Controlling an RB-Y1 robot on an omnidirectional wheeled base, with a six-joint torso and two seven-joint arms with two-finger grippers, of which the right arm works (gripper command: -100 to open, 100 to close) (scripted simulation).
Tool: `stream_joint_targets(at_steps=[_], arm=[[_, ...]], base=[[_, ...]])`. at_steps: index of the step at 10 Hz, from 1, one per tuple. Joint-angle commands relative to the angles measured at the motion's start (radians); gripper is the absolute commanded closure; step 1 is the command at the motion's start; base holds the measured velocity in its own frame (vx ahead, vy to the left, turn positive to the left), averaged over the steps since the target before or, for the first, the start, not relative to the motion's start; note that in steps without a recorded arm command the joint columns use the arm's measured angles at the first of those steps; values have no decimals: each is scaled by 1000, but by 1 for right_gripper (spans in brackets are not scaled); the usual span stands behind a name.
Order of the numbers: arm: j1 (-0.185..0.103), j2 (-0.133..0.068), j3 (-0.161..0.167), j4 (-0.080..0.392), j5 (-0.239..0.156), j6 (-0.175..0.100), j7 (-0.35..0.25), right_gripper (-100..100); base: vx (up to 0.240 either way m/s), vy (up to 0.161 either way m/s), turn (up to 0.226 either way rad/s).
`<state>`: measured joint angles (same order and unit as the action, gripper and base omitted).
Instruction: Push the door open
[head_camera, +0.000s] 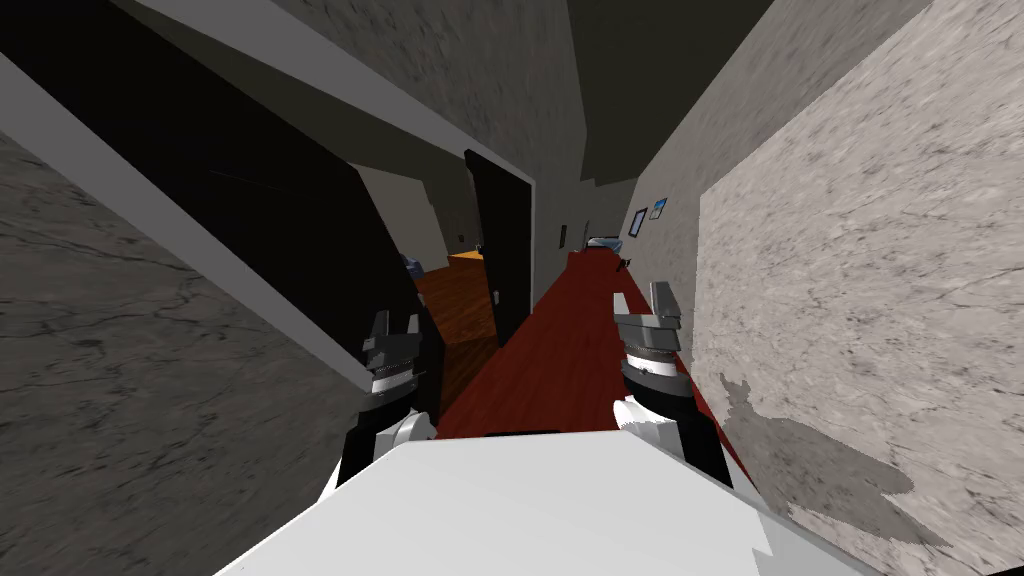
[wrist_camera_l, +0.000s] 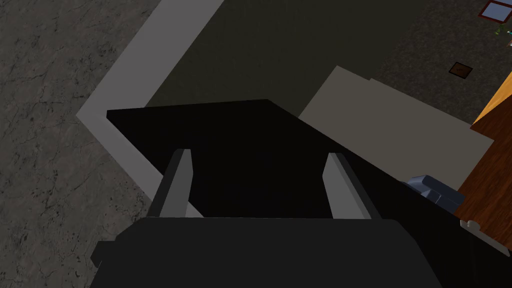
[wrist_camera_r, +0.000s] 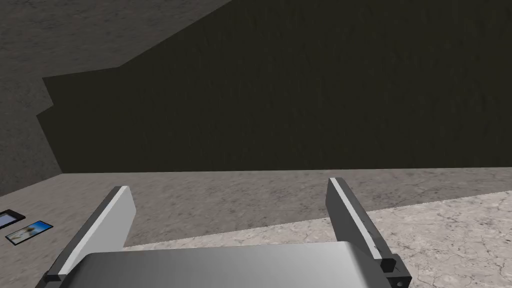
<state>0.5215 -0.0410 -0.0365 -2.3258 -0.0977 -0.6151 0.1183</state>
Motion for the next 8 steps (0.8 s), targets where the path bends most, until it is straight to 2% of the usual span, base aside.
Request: stream_joint_targets(at_steps=[1,4,8], arm=[[-14,-6,21,31,0,-3,-5,-100],[-42,-17,63,96,-1,-10,-15,-100],[-75,-27,113,172,-2,-19,-27,-100]], base=[[101,109,10],[183,-42,10],[137,-7,7]])
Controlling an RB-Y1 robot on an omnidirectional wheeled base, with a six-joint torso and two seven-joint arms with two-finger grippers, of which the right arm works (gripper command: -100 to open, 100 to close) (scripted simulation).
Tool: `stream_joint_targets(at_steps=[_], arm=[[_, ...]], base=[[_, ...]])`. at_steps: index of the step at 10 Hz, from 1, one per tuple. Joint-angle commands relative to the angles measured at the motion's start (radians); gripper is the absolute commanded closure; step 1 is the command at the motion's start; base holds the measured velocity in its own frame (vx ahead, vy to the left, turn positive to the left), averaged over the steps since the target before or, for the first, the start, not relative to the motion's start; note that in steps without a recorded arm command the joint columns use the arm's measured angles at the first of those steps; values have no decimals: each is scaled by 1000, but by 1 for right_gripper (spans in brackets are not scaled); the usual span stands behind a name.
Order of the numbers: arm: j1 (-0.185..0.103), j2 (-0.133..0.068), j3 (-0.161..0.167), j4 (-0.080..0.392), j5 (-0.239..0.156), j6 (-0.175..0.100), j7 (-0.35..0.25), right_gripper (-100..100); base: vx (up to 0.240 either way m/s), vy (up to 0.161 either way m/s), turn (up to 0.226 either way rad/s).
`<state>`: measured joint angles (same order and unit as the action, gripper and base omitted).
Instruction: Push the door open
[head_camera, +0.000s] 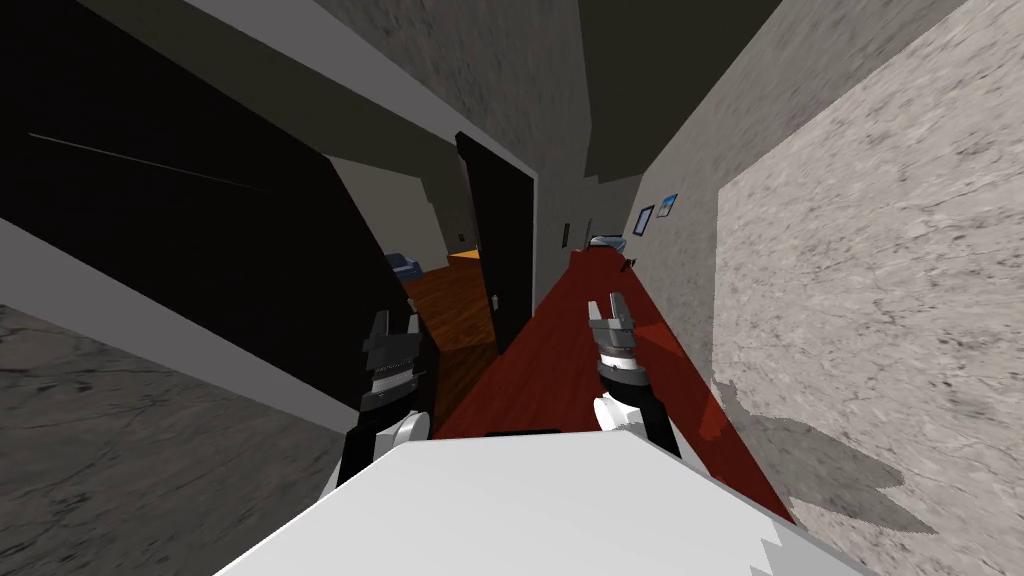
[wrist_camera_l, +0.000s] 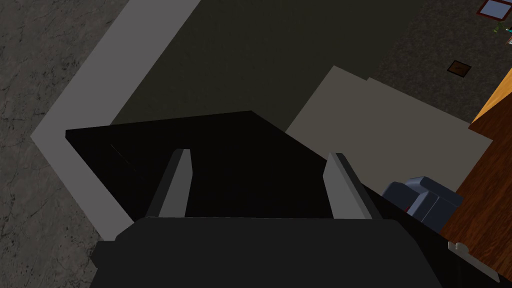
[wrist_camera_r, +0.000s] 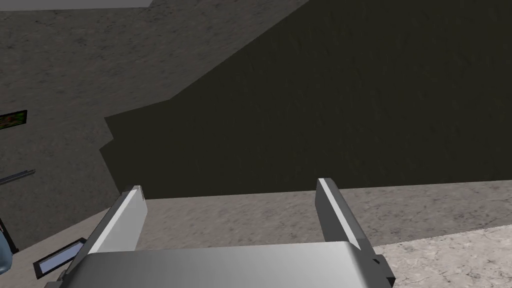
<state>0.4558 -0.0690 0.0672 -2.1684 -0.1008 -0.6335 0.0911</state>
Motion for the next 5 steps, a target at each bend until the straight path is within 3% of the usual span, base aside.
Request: stream_joint_targets(at_steps=[1,5], arm=[[-17,-2,21,32,1,-2,-3,-100],[-49,-11,70,106,0,-10,-15,-100]], base=[[87,-8,7],[95,0,7]])
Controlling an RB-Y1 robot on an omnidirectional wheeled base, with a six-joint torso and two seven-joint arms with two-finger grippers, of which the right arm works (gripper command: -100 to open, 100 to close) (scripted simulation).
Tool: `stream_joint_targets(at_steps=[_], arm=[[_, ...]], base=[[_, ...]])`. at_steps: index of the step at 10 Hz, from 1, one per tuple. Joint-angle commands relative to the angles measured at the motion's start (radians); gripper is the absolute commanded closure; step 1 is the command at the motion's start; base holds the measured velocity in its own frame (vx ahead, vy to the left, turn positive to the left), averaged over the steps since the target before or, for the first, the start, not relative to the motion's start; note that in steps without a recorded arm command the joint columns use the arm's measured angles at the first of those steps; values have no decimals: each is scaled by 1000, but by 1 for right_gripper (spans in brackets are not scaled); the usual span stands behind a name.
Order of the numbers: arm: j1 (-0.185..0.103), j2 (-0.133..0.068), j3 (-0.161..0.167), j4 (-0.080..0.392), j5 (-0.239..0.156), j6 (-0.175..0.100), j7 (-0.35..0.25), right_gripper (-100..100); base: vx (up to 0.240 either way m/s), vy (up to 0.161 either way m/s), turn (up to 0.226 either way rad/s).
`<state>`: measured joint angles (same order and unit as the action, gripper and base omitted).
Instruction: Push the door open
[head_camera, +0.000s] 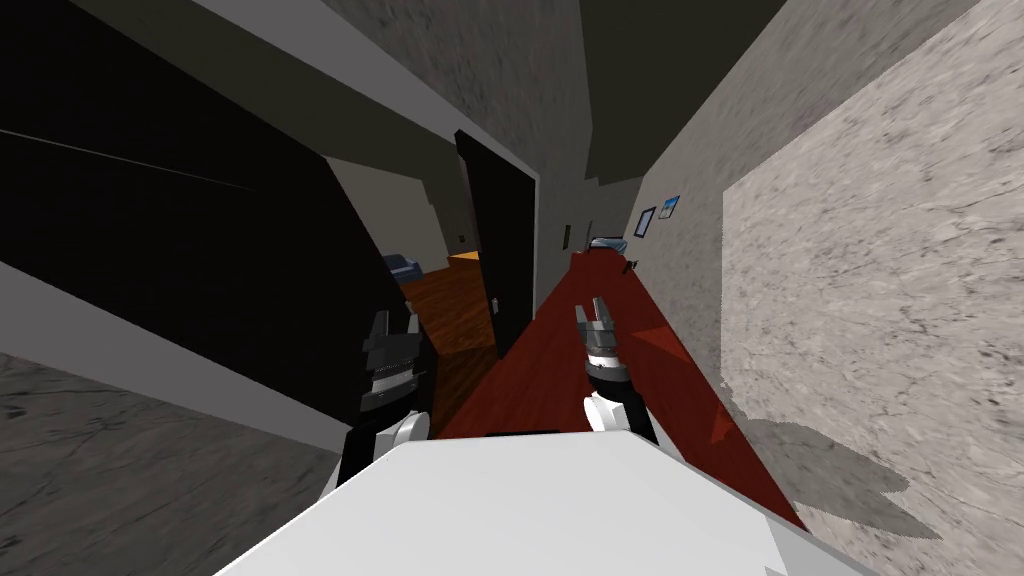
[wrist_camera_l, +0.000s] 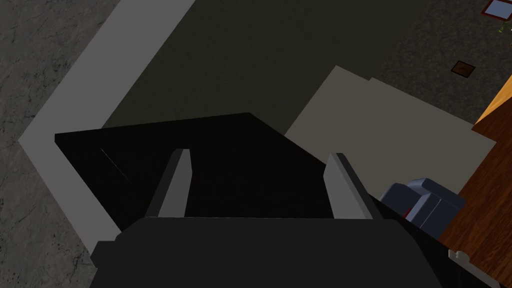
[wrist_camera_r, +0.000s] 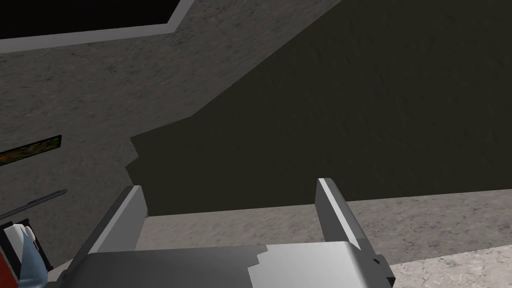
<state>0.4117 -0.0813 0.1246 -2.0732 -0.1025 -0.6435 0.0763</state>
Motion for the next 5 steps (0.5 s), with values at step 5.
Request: stream_joint_targets(at_steps=[5], arm=[[-50,-10,81,116,1,-11,-17,-100]], base=[[98,-10,9]])
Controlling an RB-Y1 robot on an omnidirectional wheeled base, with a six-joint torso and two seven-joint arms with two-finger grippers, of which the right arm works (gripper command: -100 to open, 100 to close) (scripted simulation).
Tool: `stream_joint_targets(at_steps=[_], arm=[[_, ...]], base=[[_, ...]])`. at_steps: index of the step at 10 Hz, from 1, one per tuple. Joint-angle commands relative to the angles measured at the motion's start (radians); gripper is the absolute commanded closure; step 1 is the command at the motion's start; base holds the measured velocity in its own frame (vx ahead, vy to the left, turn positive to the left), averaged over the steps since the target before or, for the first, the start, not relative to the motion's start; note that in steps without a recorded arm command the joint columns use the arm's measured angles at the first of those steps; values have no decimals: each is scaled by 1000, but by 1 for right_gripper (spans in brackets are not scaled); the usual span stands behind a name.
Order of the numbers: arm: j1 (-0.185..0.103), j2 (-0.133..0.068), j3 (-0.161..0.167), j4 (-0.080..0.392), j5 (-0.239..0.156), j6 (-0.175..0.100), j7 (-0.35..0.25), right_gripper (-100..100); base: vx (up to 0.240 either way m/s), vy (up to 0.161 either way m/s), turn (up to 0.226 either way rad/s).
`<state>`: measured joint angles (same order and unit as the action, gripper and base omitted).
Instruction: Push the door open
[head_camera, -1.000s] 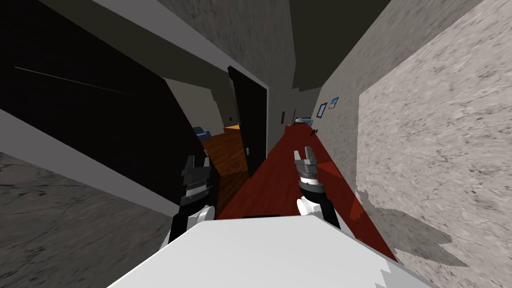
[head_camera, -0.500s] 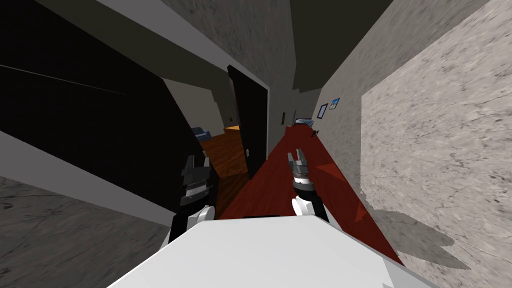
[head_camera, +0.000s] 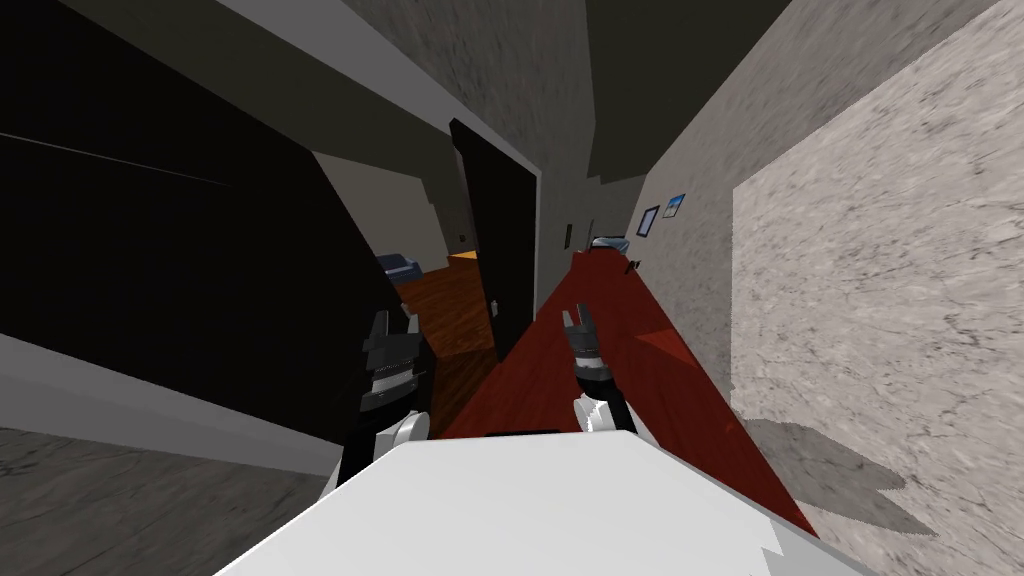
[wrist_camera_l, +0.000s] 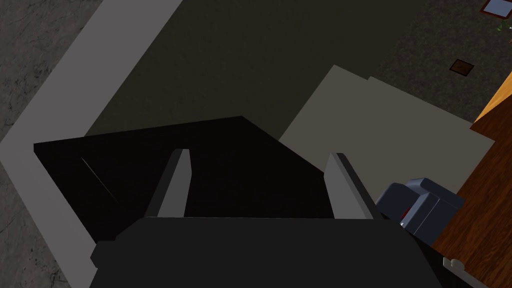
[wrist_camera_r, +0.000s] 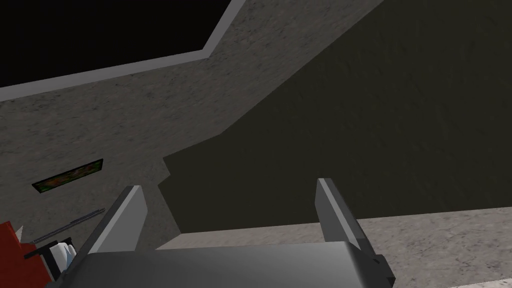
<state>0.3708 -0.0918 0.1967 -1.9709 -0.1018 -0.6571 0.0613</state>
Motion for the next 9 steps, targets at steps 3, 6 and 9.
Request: stream_joint_targets(at_steps=[3,6,9], arm=[[-39,-7,54,83,-1,-5,-12,-100],[-70,-14,101,154,-1,-13,-24,-100],[-102,-21,149,227,-2,-21,-35,-100]], base=[[97,-11,9],[103,-2,9],[104,-10,9]])
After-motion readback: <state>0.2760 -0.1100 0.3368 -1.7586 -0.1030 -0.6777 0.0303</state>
